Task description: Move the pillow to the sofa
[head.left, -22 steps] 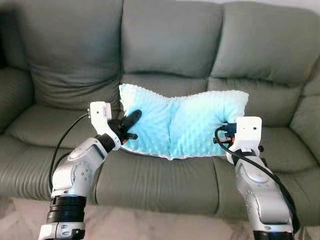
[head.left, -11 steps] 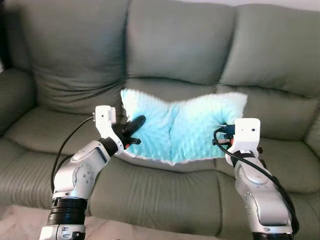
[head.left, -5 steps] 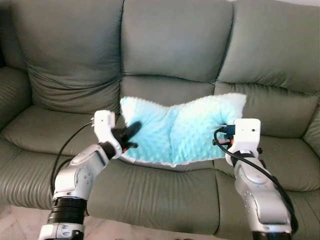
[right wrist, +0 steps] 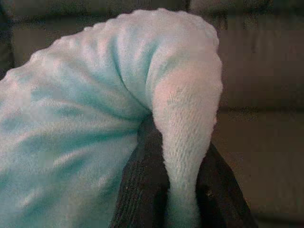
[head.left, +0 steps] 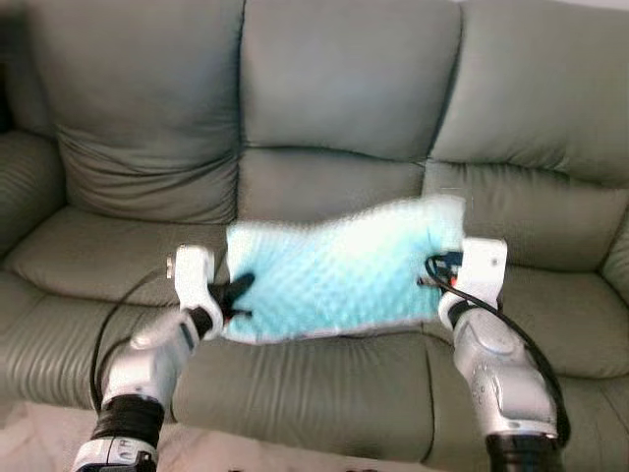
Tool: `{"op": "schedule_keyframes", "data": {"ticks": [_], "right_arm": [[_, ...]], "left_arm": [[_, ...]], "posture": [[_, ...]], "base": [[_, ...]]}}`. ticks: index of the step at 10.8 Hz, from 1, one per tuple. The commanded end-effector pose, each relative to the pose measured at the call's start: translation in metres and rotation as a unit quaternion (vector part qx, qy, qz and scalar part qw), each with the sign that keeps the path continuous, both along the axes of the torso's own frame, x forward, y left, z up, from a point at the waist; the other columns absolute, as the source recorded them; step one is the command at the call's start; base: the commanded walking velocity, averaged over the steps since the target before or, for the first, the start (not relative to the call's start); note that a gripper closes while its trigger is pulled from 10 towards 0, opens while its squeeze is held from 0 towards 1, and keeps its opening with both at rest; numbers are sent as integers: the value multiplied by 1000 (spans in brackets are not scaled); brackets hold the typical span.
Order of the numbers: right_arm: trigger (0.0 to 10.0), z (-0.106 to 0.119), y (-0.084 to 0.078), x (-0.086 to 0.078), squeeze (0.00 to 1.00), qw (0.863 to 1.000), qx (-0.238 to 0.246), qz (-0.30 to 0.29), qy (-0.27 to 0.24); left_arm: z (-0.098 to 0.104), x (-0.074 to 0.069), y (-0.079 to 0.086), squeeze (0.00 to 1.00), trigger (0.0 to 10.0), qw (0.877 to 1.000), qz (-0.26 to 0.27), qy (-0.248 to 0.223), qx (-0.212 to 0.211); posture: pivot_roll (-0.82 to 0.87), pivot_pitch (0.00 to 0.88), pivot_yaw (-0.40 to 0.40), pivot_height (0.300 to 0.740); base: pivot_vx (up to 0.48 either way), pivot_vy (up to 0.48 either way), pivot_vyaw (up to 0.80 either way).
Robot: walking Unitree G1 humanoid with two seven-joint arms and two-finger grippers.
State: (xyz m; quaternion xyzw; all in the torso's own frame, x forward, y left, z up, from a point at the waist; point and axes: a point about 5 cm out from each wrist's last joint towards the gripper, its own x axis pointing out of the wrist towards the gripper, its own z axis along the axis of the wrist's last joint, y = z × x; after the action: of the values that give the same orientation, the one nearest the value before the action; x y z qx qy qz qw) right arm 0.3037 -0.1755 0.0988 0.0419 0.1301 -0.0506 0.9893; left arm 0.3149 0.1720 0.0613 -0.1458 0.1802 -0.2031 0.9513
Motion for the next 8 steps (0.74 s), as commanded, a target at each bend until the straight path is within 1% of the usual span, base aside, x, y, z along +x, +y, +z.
{"op": "schedule_keyframes", "data": {"ticks": [1, 2, 3, 4, 5, 6, 7, 8], "right_arm": [[10000, -1, -5, 3, 0, 1000, 18, -15, -2], [10000, -12, -3, 0, 0, 999, 21, -10, 22], [10000, -19, -3, -3, 0, 999, 23, -10, 36], [10000, -33, -1, -7, 0, 998, 22, -7, 51], [10000, -45, 0, -11, 0, 997, 13, -3, 70], [10000, -48, -2, -15, 0, 997, 13, -13, 71], [10000, -57, -2, -24, 0, 996, 3, -18, 87], [10000, -62, -2, -28, 0, 995, 4, -20, 95]], "left_arm": [[-4, 1, 1, 0, 10000, 999, -14, -5, 29], [-12, -2, 3, 0, 10000, 999, -16, 1, 48], [-17, -3, 5, 0, 10000, 998, -20, 2, 65], [-25, -3, 7, 0, 10000, 996, -16, 7, 86], [-28, -1, 6, 0, 10000, 995, -9, 8, 103], [-29, 1, 1, 0, 10000, 994, -10, 5, 111], [-29, 3, -7, 0, 10000, 993, -15, -4, 116], [-29, 4, -11, 0, 10000, 993, -19, -6, 116]], "posture": [[-119, 137, -12, 740], [-123, 158, -4, 740], [-126, 171, 0, 740], [-132, 195, 1, 740], [-139, 213, -3, 740], [-147, 223, -5, 740], [-171, 237, -4, 740], [-178, 242, -3, 740]], "base": [[0, 0, 0], [0, 0, 0], [0, 0, 0], [0, 0, 0], [0, 0, 0], [0, 0, 0], [0, 0, 0], [0, 0, 0]]}}
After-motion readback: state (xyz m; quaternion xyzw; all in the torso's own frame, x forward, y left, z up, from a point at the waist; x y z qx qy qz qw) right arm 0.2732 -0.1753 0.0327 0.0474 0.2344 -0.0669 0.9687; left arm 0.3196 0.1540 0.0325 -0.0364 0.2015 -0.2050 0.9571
